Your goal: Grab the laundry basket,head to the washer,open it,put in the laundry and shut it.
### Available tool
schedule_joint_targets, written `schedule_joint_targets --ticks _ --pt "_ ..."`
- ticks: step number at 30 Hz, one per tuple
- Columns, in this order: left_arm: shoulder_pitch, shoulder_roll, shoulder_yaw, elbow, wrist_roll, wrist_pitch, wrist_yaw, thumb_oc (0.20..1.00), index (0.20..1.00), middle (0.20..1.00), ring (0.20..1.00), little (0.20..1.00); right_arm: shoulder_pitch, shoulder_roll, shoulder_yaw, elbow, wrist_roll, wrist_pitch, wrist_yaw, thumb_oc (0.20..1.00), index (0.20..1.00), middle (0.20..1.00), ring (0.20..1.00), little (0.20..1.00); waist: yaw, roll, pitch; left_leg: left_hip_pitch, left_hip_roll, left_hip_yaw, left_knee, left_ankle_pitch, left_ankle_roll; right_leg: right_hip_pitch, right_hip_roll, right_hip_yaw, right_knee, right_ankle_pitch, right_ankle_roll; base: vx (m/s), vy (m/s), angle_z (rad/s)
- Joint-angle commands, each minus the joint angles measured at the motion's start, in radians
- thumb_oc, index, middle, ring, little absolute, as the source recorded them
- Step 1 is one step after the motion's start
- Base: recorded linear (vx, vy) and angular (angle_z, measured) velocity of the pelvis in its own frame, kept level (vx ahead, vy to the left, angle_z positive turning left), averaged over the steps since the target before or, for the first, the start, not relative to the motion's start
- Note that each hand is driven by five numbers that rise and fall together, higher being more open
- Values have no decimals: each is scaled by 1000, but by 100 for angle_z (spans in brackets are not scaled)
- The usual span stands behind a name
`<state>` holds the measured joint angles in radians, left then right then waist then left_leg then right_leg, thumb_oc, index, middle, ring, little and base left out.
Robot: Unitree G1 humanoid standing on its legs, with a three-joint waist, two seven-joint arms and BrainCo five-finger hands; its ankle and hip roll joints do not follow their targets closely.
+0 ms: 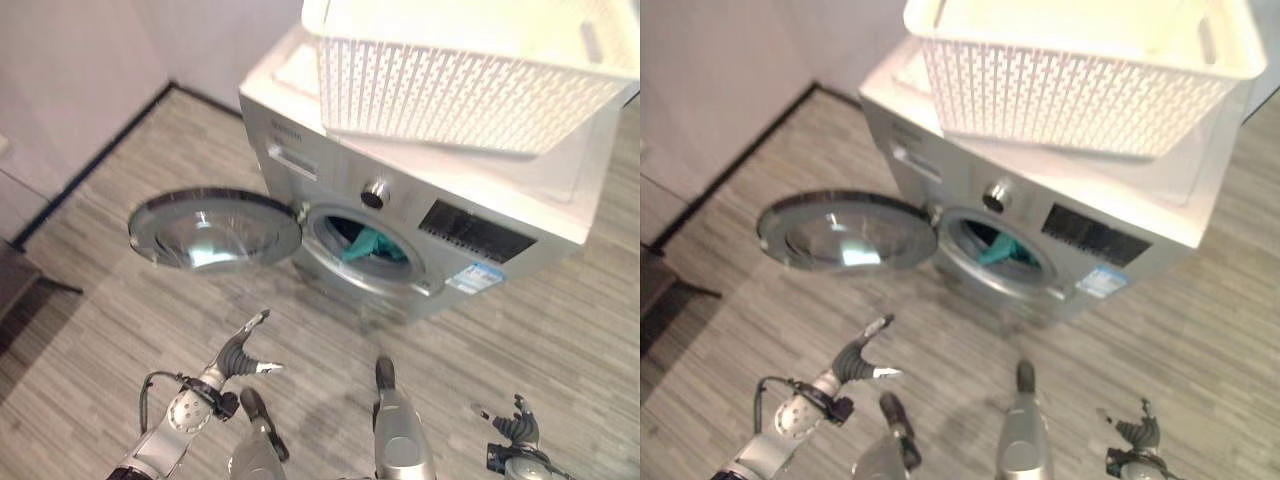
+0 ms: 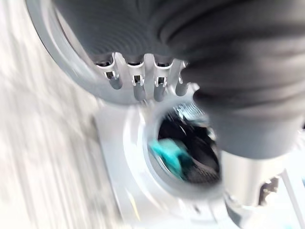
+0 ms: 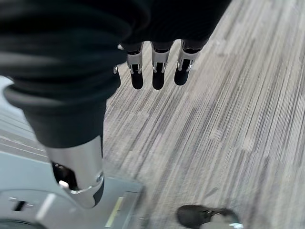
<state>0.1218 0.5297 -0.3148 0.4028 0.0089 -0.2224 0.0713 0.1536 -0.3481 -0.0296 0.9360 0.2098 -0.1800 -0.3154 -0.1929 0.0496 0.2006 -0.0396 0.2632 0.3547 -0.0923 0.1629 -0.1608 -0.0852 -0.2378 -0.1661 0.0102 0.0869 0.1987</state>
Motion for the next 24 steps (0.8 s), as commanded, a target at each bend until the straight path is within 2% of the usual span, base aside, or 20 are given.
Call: schedule_joint_targets --ticks 1,5,8,12,13,14,16,18,19,20,21,24 --pt "-56 40 126 -16 35 -30 79 1000 1000 1000 1000 1000 3 -22 -11 -53 -41 0 29 1000 1000 1000 1000 1000 -6 -11 17 50 90 -30 132 -144 -31 -93 -43 2 40 0 30 123 117 3" --pt "-121 115 244 84 141 35 134 1000 1000 1000 1000 1000 40 -25 0 -48 -100 25 58 1000 1000 1000 1000 1000 1 -20 -57 104 75 -16 82 -138 -36 -37 -54 -11 -3 10 44 120 62 1" --pt "-263 224 244 257 249 79 204 1000 1000 1000 1000 1000 61 -23 36 -42 -132 36 80 1000 1000 1000 1000 1000 -6 -35 -87 127 68 -10 65 -138 -39 -8 -54 -17 -21 17 52 107 23 2" --pt "-536 363 128 511 318 123 237 1000 1000 1000 1000 1000 62 -51 88 -37 -162 40 101 1000 1000 1000 1000 1000 -22 -56 -90 111 59 -8 67 -141 -39 -14 -54 -16 -38 35 59 32 7 2" --pt "-541 363 124 514 318 123 237 1000 1000 1000 1000 1000 61 -50 86 -37 -162 40 101 1000 1000 1000 1000 1000 -20 -57 -90 110 59 -8 68 -142 -39 -14 -54 -16 -38 35 59 -77 -17 1" --pt "-693 416 44 621 328 131 257 1000 1000 1000 1000 1000 44 -71 120 -52 -168 31 101 1000 1000 1000 1000 1000 -30 -70 -74 76 58 -16 82 -145 -37 -38 -54 -8 -43 45 61 -113 -19 0" --pt "-839 451 -37 698 317 132 259 1000 1000 1000 1000 1000 21 -79 144 -61 -162 23 98 1000 1000 1000 1000 1000 -31 -87 -50 26 62 -28 105 -146 -36 -63 -53 -5 -50 55 61 -169 -41 12" --pt "-991 463 -117 773 280 135 237 1000 1000 1000 1000 1000 -4 -91 169 -76 -144 16 99 1000 1000 1000 1000 1000 -40 -105 -20 -28 69 -45 127 -145 -35 -103 -48 1 -51 67 60 -146 -40 10" --pt "-996 463 -122 775 279 134 237 1000 1000 1000 1000 1000 -4 -89 168 -75 -144 15 99 1000 1000 1000 1000 1000 -38 -106 -19 -30 70 -46 129 -145 -35 -104 -49 1 -51 67 60 -133 -33 3" --pt "-1115 470 -189 826 251 132 215 1000 1000 1000 1000 1000 -22 -95 187 -89 -126 13 102 1000 1000 1000 1000 1000 -41 -120 5 -74 75 -62 145 -141 -36 -138 -45 1 -50 79 60 0 0 0" --pt "-1158 468 -215 861 227 128 188 1000 1000 1000 1000 1000 -23 -97 197 -96 -121 12 108 1000 1000 1000 1000 1000 -41 -118 14 -79 88 -72 152 -158 -47 -134 -35 -1 -55 68 63 -48 -43 3" --pt "-1281 446 -226 929 109 131 155 1000 1000 1000 1000 1000 -39 -96 233 -111 -97 14 121 1000 1000 1000 1000 1000 -46 -130 41 -142 92 -97 179 -154 -48 -172 -32 -1 -58 81 62 -4 -17 -2"
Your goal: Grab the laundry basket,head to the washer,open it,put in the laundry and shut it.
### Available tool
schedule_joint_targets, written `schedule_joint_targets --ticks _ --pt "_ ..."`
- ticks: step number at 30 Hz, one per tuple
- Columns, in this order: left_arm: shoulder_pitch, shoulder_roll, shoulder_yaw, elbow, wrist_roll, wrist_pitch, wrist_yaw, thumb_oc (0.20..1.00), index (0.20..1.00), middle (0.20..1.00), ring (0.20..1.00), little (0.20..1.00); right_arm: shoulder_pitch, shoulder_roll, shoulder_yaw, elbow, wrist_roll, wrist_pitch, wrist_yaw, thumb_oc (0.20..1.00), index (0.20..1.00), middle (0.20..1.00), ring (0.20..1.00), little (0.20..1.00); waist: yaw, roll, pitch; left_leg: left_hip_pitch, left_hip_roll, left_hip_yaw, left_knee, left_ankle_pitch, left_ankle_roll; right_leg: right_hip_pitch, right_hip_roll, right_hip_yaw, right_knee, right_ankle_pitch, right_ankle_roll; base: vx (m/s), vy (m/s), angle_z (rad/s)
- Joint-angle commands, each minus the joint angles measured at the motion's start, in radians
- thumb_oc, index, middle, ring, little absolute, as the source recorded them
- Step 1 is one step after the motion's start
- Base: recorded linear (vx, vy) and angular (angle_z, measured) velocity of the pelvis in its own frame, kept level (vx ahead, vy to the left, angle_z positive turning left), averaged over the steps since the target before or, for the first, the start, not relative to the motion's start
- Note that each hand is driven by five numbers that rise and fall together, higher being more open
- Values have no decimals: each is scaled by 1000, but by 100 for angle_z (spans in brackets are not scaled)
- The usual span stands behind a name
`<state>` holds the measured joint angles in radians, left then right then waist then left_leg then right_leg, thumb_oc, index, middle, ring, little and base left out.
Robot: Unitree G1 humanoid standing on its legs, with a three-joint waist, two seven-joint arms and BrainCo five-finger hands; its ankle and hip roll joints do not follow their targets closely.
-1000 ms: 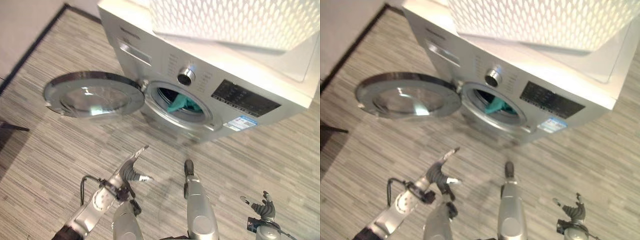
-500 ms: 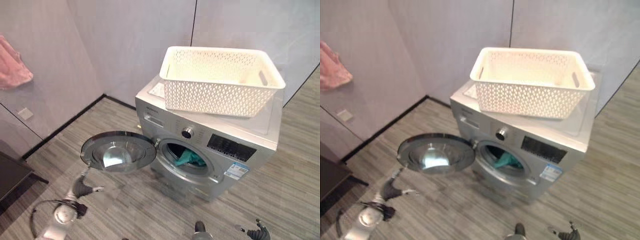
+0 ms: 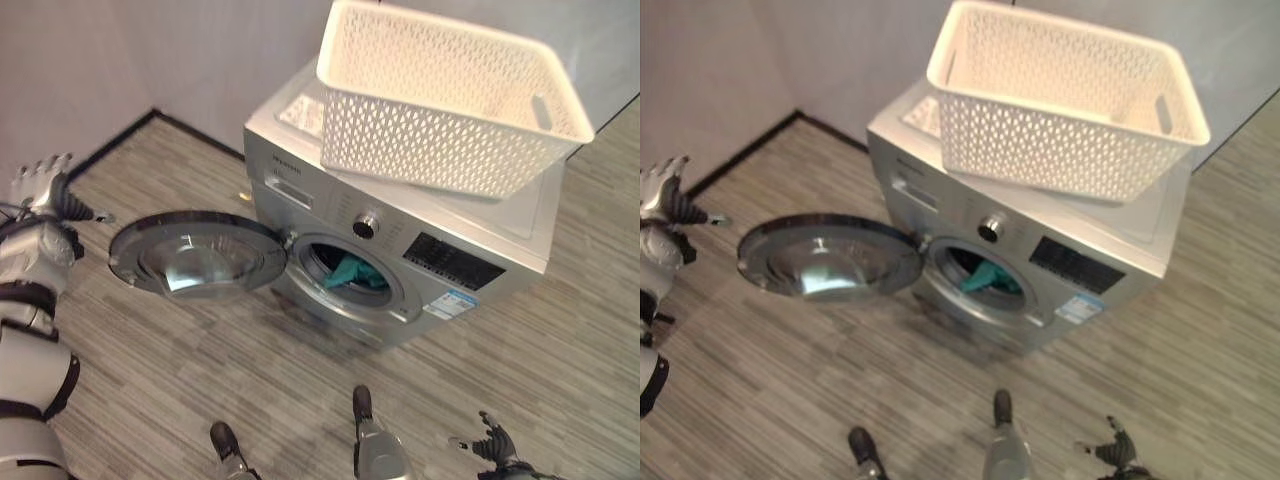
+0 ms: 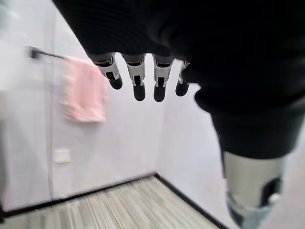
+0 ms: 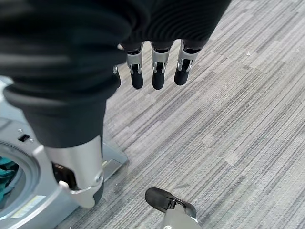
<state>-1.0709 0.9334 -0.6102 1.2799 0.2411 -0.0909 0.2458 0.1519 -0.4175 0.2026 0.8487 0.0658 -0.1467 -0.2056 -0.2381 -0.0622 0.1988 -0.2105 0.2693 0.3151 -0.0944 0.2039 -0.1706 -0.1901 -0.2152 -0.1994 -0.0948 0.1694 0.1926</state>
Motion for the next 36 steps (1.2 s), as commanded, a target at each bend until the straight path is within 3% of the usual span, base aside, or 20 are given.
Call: schedule_joint_targets --ticks 1,10,18,29,36 --pt "-130 31 61 62 -164 2 -24 1000 1000 1000 1000 1000 -43 -25 11 -27 57 -20 11 1000 1000 1000 1000 1000 -5 -20 51 6 86 -66 190 -194 -38 -80 -55 35 46 4 67 -38 -9 -2" --pt "-312 21 41 165 -326 39 -39 1000 1000 1000 1000 1000 -56 -52 74 -205 99 -30 28 1000 1000 1000 1000 1000 -23 -30 92 -147 85 -123 271 -205 -35 -177 -53 44 46 30 64 -8 -3 5" --pt "-331 42 10 155 -327 42 -58 1000 1000 1000 1000 1000 -10 -74 75 -293 83 -36 53 1000 1000 1000 1000 1000 -35 -28 76 -204 81 -137 292 -217 -33 -227 -53 47 52 39 65 1 1 1" --pt "-213 -6 3 136 -246 40 -126 1000 1000 1000 1000 1000 8 -110 43 -309 74 -39 64 1000 1000 1000 1000 1000 -53 -25 51 -241 70 -152 280 -211 -33 -265 -50 47 53 44 65 3 -1 -1" --pt "-94 -49 -43 163 -47 70 -238 1000 1000 1000 1000 1000 -4 -132 4 -352 72 -37 74 1000 1000 1000 1000 1000 -70 -32 40 -271 77 -156 281 -210 -37 -295 -33 52 58 45 60 -1 -1 -1"
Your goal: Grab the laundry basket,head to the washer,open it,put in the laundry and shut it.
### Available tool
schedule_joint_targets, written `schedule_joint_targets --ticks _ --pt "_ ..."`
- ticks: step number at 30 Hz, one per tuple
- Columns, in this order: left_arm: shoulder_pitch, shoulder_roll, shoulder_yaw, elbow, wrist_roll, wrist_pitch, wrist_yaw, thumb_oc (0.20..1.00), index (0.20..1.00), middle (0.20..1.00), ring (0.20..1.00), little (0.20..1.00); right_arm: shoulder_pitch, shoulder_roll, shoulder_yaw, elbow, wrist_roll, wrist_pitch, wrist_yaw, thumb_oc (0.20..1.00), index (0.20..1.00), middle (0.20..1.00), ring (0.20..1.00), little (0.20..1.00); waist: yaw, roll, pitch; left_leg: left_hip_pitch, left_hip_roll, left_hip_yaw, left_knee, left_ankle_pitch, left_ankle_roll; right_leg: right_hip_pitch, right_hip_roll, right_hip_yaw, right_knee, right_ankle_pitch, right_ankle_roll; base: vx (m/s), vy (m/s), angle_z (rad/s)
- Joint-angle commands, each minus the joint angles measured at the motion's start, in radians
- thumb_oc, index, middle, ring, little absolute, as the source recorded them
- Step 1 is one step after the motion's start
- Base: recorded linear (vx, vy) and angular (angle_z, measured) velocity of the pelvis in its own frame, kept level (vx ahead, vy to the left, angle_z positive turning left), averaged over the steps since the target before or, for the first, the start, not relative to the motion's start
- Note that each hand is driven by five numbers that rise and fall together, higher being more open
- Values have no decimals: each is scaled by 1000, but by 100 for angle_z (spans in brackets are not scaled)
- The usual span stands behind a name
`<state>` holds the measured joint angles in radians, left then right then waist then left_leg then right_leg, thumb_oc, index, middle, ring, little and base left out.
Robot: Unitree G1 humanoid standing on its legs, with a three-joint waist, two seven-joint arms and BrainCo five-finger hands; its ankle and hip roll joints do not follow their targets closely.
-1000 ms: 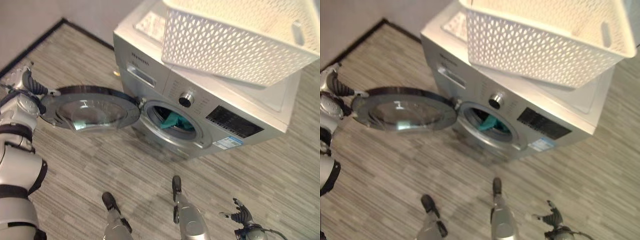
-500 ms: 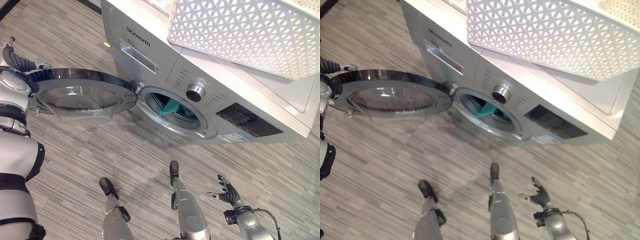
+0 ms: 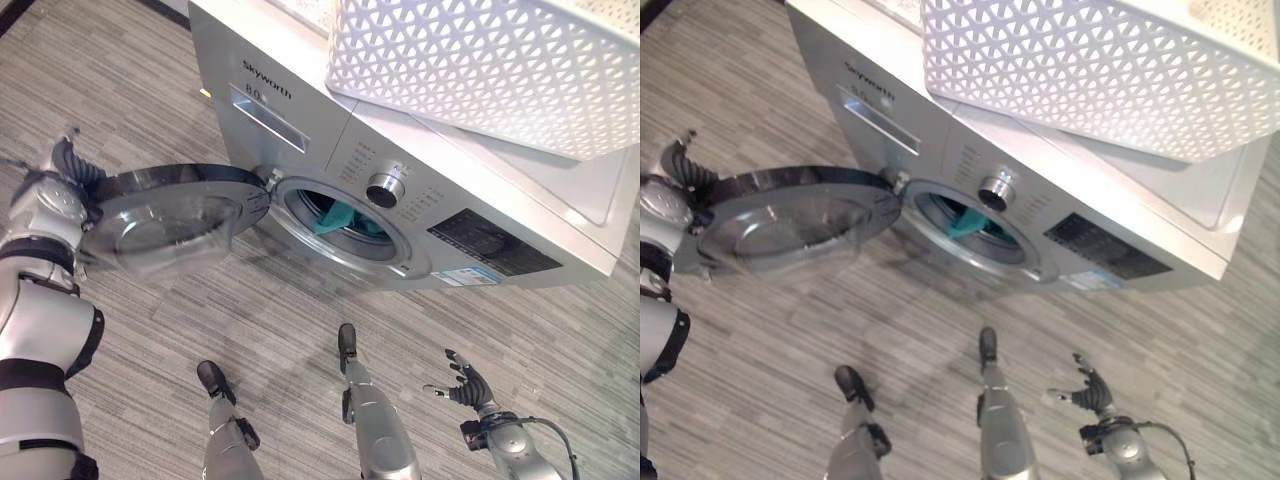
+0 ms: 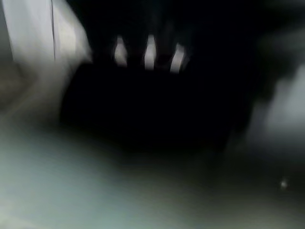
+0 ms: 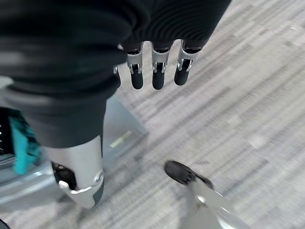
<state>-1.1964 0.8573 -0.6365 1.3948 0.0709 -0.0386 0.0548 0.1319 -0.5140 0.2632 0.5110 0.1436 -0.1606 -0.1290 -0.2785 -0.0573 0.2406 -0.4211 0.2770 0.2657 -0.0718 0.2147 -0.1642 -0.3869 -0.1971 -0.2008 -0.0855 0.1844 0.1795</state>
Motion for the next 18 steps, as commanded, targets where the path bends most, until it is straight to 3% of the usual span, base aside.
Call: schedule_joint_targets --ticks 1,7,8,9,12,15,18 --pt "70 9 -20 56 153 23 -82 1000 1000 1000 1000 1000 15 -37 -62 -10 -9 -19 -5 1000 1000 1000 1000 1000 -35 -39 -3 -63 71 -108 259 -221 -44 -101 -48 53 48 30 73 0 0 0" --pt "287 -126 -45 -53 250 10 -214 1000 1000 1000 1000 1000 31 -43 -85 11 -40 16 -3 1000 1000 1000 1000 1000 -38 -34 -16 -64 83 -113 264 -230 -46 -104 -42 56 53 20 69 2 -3 1" --pt "384 -200 -103 -254 219 -24 -256 1000 1000 1000 1000 1000 35 -43 -119 11 -33 34 -15 1000 1000 1000 1000 1000 -27 -22 -14 -53 86 -114 263 -238 -44 -96 -42 59 58 9 66 6 -11 4" --pt "386 -199 -104 -258 218 -22 -258 1000 1000 1000 1000 1000 37 -43 -119 10 -33 34 -15 1000 1000 1000 1000 1000 -26 -22 -14 -52 87 -113 263 -238 -44 -96 -41 59 58 9 66 11 -7 4" --pt "509 -217 -172 -493 161 -59 -284 1000 1000 1000 1000 1000 36 -34 -154 9 -36 32 -23 1000 1000 1000 1000 1000 -9 -6 -11 -25 86 -112 263 -248 -40 -74 -40 61 64 -6 63 19 3 2" --pt "582 -228 -179 -613 109 -71 -291 1000 1000 1000 1000 1000 36 -32 -178 3 -47 28 -28 1000 1000 1000 1000 1000 2 1 -13 8 88 -107 261 -255 -39 -51 -38 64 66 -18 60 54 14 -5" --pt "674 -339 -135 -716 14 -67 -261 1000 1000 1000 1000 1000 25 -19 -199 30 -75 30 -34 1000 1000 1000 1000 1000 9 11 -25 107 99 -84 243 -264 -36 12 -32 75 70 -45 52 86 7 -24"
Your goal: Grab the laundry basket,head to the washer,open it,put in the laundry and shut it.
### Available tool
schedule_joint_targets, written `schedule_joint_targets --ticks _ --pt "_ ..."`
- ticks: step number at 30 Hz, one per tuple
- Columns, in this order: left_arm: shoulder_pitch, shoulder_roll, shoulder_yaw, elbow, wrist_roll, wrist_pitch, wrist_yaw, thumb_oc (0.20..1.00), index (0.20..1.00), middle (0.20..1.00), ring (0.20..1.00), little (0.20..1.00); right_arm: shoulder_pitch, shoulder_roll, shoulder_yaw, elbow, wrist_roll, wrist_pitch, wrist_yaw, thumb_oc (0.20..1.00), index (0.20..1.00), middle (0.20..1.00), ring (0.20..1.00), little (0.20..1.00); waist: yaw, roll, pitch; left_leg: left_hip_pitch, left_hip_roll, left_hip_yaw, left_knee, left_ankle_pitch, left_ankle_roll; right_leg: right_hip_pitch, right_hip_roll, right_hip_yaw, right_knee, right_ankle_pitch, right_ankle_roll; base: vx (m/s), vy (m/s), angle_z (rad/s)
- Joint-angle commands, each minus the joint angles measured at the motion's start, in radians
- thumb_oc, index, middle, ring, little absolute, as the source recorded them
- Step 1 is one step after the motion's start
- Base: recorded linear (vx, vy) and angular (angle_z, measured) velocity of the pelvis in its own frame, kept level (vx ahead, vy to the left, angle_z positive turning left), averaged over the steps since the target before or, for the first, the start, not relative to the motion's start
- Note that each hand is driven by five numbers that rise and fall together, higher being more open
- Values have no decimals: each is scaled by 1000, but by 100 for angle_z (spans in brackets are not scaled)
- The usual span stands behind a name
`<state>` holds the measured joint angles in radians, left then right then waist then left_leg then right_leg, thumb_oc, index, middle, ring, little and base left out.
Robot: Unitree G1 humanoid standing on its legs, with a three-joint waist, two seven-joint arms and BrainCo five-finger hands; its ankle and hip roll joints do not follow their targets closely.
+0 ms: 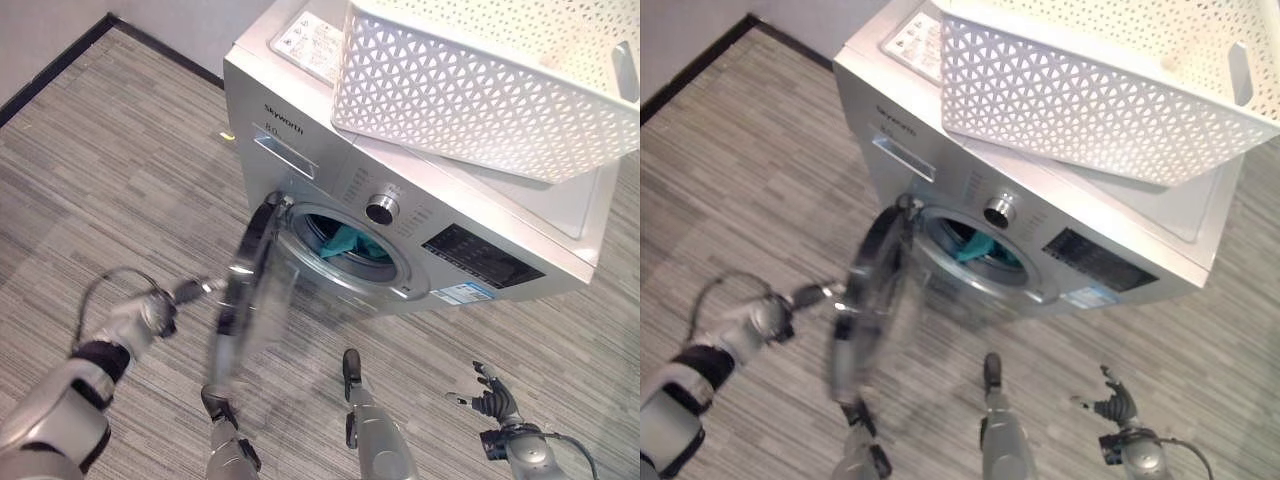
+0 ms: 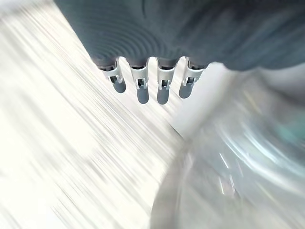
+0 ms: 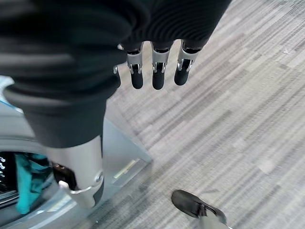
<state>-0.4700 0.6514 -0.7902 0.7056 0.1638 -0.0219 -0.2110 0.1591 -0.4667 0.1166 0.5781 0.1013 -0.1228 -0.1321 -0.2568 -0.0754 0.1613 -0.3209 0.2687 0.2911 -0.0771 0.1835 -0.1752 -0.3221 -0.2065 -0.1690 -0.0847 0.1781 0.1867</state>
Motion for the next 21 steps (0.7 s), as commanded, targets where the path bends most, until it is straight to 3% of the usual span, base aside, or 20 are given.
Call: schedule_joint_targets --ticks 1,3,4,8,9,16,20,21 --pt "-47 -163 26 -33 -90 -83 15 1000 1000 1000 1000 1000 -8 -64 -53 -22 -38 -7 -33 1000 1000 1000 1000 1000 -13 31 54 41 112 -100 240 -232 -25 -31 -20 48 68 -46 44 131 11 -29" --pt "-56 -240 39 -43 -122 -79 54 1000 1000 1000 1000 1000 -20 -57 -40 21 -53 -1 -35 1000 1000 1000 1000 1000 -17 32 51 131 116 -71 213 -232 -23 24 -14 62 63 -61 41 83 -3 -30" --pt "-74 -290 34 -45 -148 -83 74 1000 1000 1000 1000 1000 -28 -51 -25 40 -65 7 -33 1000 1000 1000 1000 1000 -30 27 44 166 111 -46 197 -204 -15 36 -14 70 62 -53 32 -4 -15 -38" --pt "-107 -354 39 -57 -218 -111 141 1000 1000 1000 1000 1000 -31 -38 -6 81 -73 7 -43 1000 1000 1000 1000 1000 -37 32 35 232 106 -14 167 -196 -14 67 -8 88 59 -62 32 24 -9 -38" --pt "-89 -381 62 -122 -359 -160 183 1000 1000 1000 1000 1000 -25 -16 10 118 -72 2 -57 1000 1000 1000 1000 1000 -43 44 19 282 99 9 137 -189 -12 91 -6 98 55 -68 32 34 -4 -23" --pt "73 -347 137 -274 -530 -207 156 1000 1000 1000 1000 1000 13 30 16 161 -66 -16 -51 1000 1000 1000 1000 1000 -29 63 -20 362 89 45 91 -176 -13 144 -6 105 38 -77 36 43 -2 -17" --pt "212 -313 237 -331 -598 -232 131 1000 1000 1000 1000 1000 27 57 19 188 -62 -35 -46 1000 1000 1000 1000 1000 -6 65 -38 377 84 34 83 -174 -12 180 -11 88 30 -86 37 11 -16 10" --pt "302 -290 311 -325 -632 -242 103 1000 1000 1000 1000 1000 34 71 15 211 -62 -41 -35 1000 1000 1000 1000 1000 10 62 -56 382 77 27 77 -170 -9 196 -16 79 28 -88 38 -4 4 19"
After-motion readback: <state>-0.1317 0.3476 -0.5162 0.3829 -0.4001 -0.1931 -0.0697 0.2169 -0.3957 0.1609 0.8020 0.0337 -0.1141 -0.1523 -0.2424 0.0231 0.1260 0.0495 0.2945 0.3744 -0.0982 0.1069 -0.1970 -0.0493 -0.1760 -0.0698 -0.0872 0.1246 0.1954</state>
